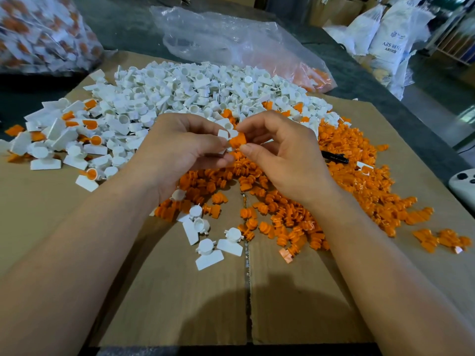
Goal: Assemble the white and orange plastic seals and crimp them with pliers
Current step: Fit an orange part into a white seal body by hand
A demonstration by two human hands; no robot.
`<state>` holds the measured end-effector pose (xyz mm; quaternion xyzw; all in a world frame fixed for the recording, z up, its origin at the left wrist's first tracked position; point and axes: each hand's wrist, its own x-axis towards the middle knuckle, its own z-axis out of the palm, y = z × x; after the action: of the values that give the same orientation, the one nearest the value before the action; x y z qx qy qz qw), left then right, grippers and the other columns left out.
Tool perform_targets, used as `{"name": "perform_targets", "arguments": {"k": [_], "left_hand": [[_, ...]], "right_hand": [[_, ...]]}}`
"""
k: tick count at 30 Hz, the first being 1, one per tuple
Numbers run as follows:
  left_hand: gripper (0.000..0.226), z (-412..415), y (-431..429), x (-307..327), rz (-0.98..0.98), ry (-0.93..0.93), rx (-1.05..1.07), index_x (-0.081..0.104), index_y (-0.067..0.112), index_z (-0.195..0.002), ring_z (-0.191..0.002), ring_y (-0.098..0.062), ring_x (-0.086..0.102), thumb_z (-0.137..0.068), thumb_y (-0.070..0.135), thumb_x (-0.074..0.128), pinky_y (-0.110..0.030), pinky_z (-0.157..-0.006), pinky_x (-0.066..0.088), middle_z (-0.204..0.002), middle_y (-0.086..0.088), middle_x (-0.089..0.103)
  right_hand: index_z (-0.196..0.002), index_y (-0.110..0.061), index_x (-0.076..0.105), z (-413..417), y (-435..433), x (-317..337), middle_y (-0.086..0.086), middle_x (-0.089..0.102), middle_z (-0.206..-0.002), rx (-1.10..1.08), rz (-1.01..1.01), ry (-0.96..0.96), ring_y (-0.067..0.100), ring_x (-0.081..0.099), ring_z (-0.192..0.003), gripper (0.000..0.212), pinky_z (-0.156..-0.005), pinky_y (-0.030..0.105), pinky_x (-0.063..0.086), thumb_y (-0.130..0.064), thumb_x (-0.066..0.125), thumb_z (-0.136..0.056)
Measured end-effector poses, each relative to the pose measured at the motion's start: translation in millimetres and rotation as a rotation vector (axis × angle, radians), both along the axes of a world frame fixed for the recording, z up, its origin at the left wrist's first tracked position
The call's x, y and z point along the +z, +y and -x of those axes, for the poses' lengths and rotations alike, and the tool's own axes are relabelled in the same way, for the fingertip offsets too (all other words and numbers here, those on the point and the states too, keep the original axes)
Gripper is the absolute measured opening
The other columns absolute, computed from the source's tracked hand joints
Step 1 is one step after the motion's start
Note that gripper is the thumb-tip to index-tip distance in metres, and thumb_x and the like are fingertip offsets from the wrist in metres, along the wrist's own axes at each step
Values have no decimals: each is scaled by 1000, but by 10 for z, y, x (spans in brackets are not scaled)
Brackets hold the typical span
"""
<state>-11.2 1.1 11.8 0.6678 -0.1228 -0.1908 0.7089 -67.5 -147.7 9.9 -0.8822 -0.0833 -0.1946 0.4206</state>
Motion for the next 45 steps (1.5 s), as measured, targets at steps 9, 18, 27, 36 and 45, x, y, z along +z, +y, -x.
{"name": "perform_targets", "arguments": {"k": [9, 18, 27, 36, 45], "left_hand": [[14, 11, 6, -3, 27, -20, -35, 64, 2, -74, -59, -16, 68, -78, -12, 61, -16, -53, 52, -62, -8, 68], [18, 33, -13, 1, 36, -51, -12, 64, 3, -70, -55, -15, 67, -77, -14, 60, -15, -51, 51, -58, -7, 67], [20, 38, -15, -5, 31, -55, -44, 65, 4, -77, -61, -12, 69, -78, -14, 59, -14, -50, 51, -62, -4, 70], [15, 66, -49, -41, 29, -124, -17, 66, 2, -76, -53, -10, 66, -76, -13, 62, -14, -51, 51, -57, -4, 68], [11, 50, -46, -20, 87, -60, -41, 63, -1, -78, -53, -12, 66, -76, -11, 60, -15, -50, 52, -57, -7, 67]], "right_hand": [[-98, -8, 65, 4, 7, -7, -4, 60, -85, -1, 103, -64, 9, 58, -81, 19, -75, 29, 51, -5, 64, -79], [-96, -10, 68, 3, 18, -19, -4, 63, -86, -29, 40, -85, 10, 63, -79, 20, -74, 31, 53, -3, 68, -77], [-98, -6, 70, 18, 7, 7, 2, 65, -85, -80, 222, -174, 15, 63, -77, 21, -72, 37, 54, -4, 68, -77], [-94, -3, 70, 8, 20, -25, 9, 68, -84, -75, 287, -234, 17, 65, -71, 21, -67, 39, 55, -2, 67, -73], [-97, -6, 70, 18, -10, 15, -3, 64, -86, -48, 64, -91, 10, 66, -77, 21, -73, 30, 55, 0, 68, -77]]}}
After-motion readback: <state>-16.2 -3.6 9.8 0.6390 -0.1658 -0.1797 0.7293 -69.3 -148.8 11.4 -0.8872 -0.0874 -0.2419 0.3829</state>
